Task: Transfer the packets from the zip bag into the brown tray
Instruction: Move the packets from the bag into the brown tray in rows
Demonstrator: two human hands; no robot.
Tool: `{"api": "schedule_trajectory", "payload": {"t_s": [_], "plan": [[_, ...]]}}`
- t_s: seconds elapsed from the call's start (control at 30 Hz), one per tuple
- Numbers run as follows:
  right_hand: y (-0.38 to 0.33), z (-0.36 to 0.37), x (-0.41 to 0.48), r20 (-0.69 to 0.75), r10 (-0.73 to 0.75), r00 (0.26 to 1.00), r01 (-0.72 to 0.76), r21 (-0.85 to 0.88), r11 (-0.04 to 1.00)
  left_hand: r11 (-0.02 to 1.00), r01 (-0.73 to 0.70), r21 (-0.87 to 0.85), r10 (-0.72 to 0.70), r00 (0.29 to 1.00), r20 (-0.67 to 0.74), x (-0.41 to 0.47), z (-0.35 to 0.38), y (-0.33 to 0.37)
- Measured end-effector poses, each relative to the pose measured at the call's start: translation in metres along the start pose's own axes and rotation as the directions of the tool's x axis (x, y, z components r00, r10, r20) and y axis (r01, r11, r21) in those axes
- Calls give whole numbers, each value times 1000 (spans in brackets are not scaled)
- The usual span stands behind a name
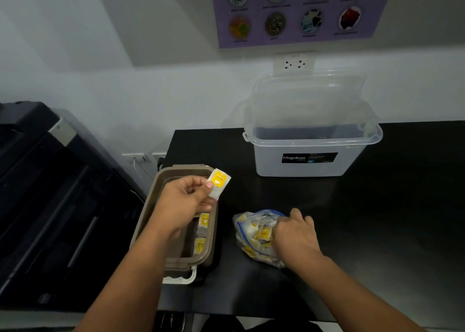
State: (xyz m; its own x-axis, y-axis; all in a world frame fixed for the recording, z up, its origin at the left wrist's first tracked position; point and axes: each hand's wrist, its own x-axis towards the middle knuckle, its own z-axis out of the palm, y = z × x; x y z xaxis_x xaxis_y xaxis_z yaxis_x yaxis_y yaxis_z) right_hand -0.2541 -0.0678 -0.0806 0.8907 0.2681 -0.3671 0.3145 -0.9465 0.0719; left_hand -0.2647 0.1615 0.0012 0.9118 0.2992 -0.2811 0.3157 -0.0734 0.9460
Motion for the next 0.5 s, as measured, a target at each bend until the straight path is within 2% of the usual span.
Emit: {"api": "schedule_trajectory", "payload": {"t_s": [0.17, 0.27, 0.4, 0.5], "plan": [[-2, -12, -5, -168, 15, 986, 23, 223, 975, 985, 41, 167, -15, 988, -156, 13, -33, -20], [-3, -23, -8, -227, 58, 972, 48, 436, 899, 951, 90, 297, -37, 983, -178, 23, -46, -34], [-6, -36, -7, -187, 165, 968, 20, 717, 697, 841, 248, 481, -222, 969, -112, 40, -51, -48], [-10, -44, -5, -171, 224, 960, 50, 885, 463, 751, 242, 614, -212, 969, -123, 54, -49, -60]]}}
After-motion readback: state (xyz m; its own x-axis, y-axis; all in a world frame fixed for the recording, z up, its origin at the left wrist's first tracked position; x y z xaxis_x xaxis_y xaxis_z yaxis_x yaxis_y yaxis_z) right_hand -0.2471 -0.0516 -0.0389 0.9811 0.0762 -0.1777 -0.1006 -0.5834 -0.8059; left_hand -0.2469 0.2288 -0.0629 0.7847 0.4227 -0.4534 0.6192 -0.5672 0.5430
